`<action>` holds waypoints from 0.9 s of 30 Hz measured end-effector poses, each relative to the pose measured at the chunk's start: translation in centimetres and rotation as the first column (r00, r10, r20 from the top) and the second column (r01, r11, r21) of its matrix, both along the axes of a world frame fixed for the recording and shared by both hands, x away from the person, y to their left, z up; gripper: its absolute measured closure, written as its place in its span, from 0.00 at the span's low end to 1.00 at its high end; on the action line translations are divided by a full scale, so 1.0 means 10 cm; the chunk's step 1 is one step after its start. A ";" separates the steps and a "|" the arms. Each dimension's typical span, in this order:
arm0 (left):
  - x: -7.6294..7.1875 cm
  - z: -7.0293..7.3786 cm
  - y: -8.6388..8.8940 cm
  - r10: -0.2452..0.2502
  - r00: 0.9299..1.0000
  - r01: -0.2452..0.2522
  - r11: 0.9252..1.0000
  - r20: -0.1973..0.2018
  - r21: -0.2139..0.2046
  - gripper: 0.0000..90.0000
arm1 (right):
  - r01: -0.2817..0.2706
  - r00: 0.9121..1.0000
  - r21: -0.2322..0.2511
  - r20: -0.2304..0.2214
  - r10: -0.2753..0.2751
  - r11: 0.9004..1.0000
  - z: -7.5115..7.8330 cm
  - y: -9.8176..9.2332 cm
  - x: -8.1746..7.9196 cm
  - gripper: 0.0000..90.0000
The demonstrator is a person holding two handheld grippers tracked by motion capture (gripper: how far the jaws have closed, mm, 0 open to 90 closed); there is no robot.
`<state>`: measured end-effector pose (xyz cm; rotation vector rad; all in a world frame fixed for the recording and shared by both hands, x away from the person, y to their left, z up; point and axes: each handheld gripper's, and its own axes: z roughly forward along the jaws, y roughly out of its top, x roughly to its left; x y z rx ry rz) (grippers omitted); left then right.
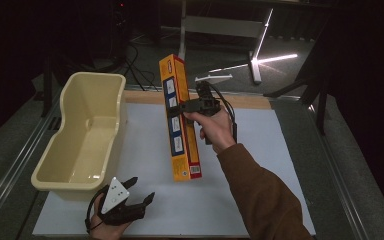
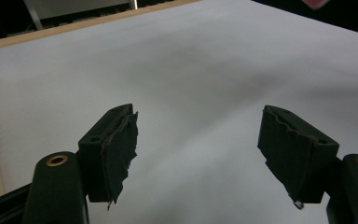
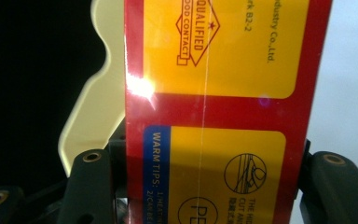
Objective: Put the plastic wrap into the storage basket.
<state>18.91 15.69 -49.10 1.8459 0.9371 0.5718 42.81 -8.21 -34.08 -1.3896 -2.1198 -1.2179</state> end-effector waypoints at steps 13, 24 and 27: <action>0.01 0.00 0.02 0.006 1.000 -0.006 1.000 0.001 -0.010 0.31 | 0.032 0.998 0.093 -0.054 -0.027 0.995 0.13 0.21 0.07 0.46; 0.01 0.00 0.01 -0.001 1.000 0.001 1.000 0.003 -0.010 0.31 | 0.097 0.989 0.179 -0.132 -0.074 0.979 0.12 0.41 0.17 0.46; 0.01 -0.01 0.00 -0.005 1.000 0.005 1.000 0.002 -0.010 0.31 | 0.116 0.985 0.199 -0.151 -0.086 0.973 0.09 0.50 0.19 0.46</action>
